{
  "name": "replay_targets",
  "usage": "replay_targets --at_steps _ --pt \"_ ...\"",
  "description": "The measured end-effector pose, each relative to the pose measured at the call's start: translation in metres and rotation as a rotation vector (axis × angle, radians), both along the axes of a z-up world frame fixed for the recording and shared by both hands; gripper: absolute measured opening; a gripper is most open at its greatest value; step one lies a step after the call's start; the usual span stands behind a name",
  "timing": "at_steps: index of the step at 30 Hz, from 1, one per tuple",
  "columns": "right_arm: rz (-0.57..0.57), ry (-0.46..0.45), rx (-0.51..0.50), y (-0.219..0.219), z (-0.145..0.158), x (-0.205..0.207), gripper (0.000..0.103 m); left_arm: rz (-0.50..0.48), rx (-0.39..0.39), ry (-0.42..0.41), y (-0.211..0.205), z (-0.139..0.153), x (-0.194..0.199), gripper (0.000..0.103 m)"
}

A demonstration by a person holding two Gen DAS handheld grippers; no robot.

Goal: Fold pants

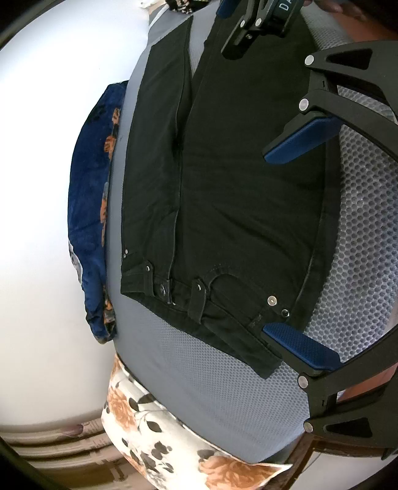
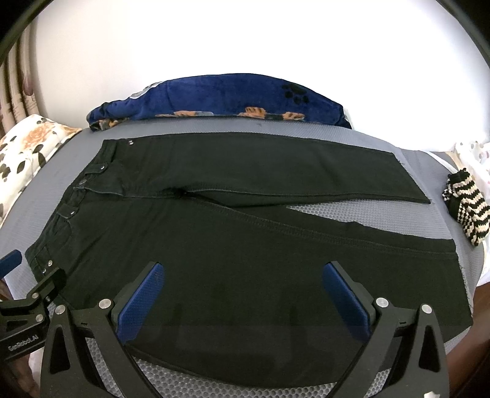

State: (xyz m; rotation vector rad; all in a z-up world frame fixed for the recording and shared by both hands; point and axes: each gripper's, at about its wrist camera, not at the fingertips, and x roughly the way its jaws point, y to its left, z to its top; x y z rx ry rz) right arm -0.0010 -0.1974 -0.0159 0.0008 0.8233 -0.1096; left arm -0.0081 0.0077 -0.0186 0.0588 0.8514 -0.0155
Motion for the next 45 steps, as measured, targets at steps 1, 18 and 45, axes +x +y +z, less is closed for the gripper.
replay_targets --at_steps 1,18,45 --pt "0.001 -0.001 -0.001 0.000 0.000 0.000 0.102 -0.002 0.000 0.000 0.000 0.000 0.000 0.103" --pt "0.124 0.009 0.080 0.013 -0.005 0.005 0.102 -0.018 -0.061 -0.008 0.018 0.028 0.036 0.103" --pt "0.210 -0.045 0.135 0.010 0.016 0.096 0.100 -0.043 -0.375 0.078 0.122 0.031 0.230 0.088"
